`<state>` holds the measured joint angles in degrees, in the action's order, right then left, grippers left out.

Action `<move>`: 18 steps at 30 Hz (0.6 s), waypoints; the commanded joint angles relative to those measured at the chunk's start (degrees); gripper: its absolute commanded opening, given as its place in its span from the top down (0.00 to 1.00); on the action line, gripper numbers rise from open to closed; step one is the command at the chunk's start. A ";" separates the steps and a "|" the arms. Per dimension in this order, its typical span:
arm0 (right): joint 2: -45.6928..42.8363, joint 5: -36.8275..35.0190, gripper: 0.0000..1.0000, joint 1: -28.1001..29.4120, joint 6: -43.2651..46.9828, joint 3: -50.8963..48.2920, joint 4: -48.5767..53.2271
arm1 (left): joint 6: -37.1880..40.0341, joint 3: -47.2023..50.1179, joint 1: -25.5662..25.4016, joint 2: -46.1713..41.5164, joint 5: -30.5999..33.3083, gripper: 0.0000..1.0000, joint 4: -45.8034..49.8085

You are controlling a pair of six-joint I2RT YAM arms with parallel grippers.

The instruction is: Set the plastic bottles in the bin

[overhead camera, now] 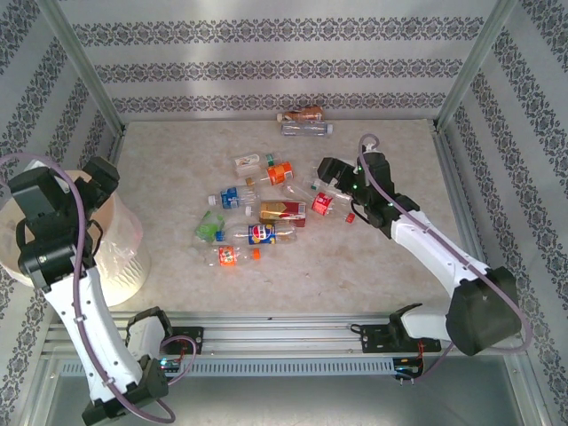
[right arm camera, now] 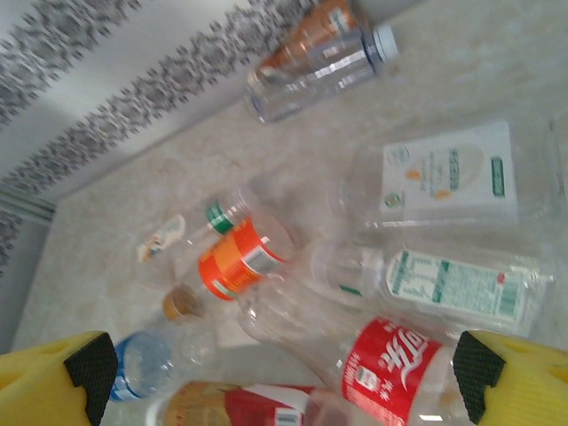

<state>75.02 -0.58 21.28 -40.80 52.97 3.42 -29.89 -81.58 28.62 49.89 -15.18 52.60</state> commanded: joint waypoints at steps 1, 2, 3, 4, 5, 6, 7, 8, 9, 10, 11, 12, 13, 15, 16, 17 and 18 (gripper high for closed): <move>2.69 0.66 0.02 1.52 -0.91 0.14 4.41 | -4.30 3.55 -1.75 -0.92 -14.92 0.00 -12.74; 3.88 1.39 0.02 2.36 0.46 0.56 4.39 | -5.38 4.85 -3.11 -1.01 -17.67 0.00 -16.04; 4.88 2.09 0.02 3.21 2.28 1.13 4.61 | -5.76 5.70 -4.78 -1.02 -18.60 0.00 -18.09; 6.57 4.18 0.02 4.23 6.46 1.79 4.76 | -5.62 6.27 -7.37 -0.88 -18.33 0.00 -19.64; 8.17 7.19 0.02 5.55 11.58 2.38 4.36 | -4.81 6.45 -10.34 -0.64 -17.13 0.00 -20.60; 9.38 8.66 0.02 6.97 16.00 3.03 4.80 | -3.94 6.52 -13.05 -0.24 -15.83 0.00 -21.19; 10.65 10.17 0.02 9.09 22.55 3.88 5.54 | -2.92 6.50 -16.05 0.45 -14.57 0.00 -21.71; 11.92 11.98 0.02 11.60 29.61 4.47 6.53 | -2.19 6.42 -18.84 1.36 -13.59 0.00 -22.25; 12.86 11.76 0.02 13.64 35.08 4.84 7.25 | -1.87 6.43 -20.88 2.24 -12.82 0.00 -22.56; 13.95 11.12 0.02 15.69 40.40 5.22 8.23 | -1.75 6.42 -22.91 3.51 -12.52 0.00 -23.12; 15.07 11.66 0.02 17.29 45.54 5.98 9.56 | -1.84 6.52 -24.83 4.78 -12.06 0.00 -23.52; 16.04 11.72 0.02 18.29 48.69 6.85 10.99 | -1.97 6.60 -26.55 5.89 -11.47 0.00 -23.94; 17.18 12.20 0.02 19.10 50.77 7.93 12.45 | -1.77 6.90 -28.59 7.03 -10.48 0.00 -24.61; 18.93 16.14 0.04 19.80 53.29 10.25 14.77 | -1.73 7.99 -32.46 8.86 -8.22 0.00 -26.71; 19.40 18.91 0.05 20.30 54.40 10.89 14.82 | -1.84 8.72 -34.33 9.90 -7.40 0.00 -27.88; 19.53 21.89 0.07 21.19 56.55 11.06 14.33 | -1.88 9.09 -36.06 10.95 -5.64 0.00 -28.16; 19.55 23.46 0.07 22.50 59.36 10.87 13.89 | -2.37 9.22 -37.25 11.94 -3.41 0.00 -28.05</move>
<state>94.26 15.27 42.09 6.76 61.93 15.25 -32.82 -73.43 -5.52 60.29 -23.73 28.99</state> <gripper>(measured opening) 0.935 0.997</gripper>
